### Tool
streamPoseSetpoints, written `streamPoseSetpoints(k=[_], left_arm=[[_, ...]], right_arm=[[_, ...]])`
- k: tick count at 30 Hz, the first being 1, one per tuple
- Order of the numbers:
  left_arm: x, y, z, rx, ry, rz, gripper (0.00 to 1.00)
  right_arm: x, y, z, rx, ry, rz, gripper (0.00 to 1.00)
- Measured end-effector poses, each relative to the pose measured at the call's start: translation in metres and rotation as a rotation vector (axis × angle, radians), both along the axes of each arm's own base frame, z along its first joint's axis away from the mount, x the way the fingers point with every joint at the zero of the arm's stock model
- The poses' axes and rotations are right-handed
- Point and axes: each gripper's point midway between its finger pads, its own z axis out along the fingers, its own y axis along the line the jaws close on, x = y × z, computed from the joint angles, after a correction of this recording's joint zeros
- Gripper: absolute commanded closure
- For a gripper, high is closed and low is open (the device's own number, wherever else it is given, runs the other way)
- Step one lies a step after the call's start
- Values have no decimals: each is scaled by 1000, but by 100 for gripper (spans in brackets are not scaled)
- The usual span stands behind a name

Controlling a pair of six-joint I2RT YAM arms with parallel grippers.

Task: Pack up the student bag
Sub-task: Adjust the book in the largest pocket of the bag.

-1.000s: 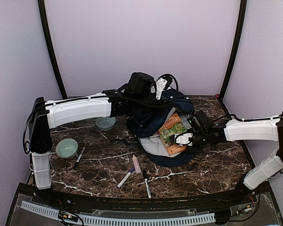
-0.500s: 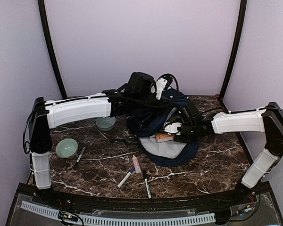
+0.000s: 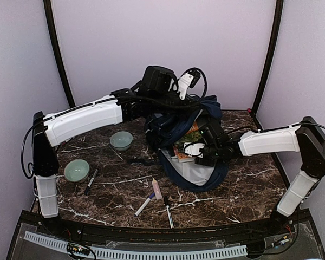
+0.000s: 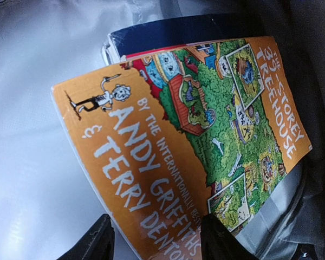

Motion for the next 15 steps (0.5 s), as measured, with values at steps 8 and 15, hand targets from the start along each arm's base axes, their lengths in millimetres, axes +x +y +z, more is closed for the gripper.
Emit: streamPoseSetpoints(k=[8, 15], left_arm=[[-11, -4, -4, 5, 36, -53, 100], [-12, -4, -7, 7, 52, -55, 100]], right_arm=[[4, 1, 0, 22, -19, -24, 46], [36, 9, -4, 11, -128, -90, 46]])
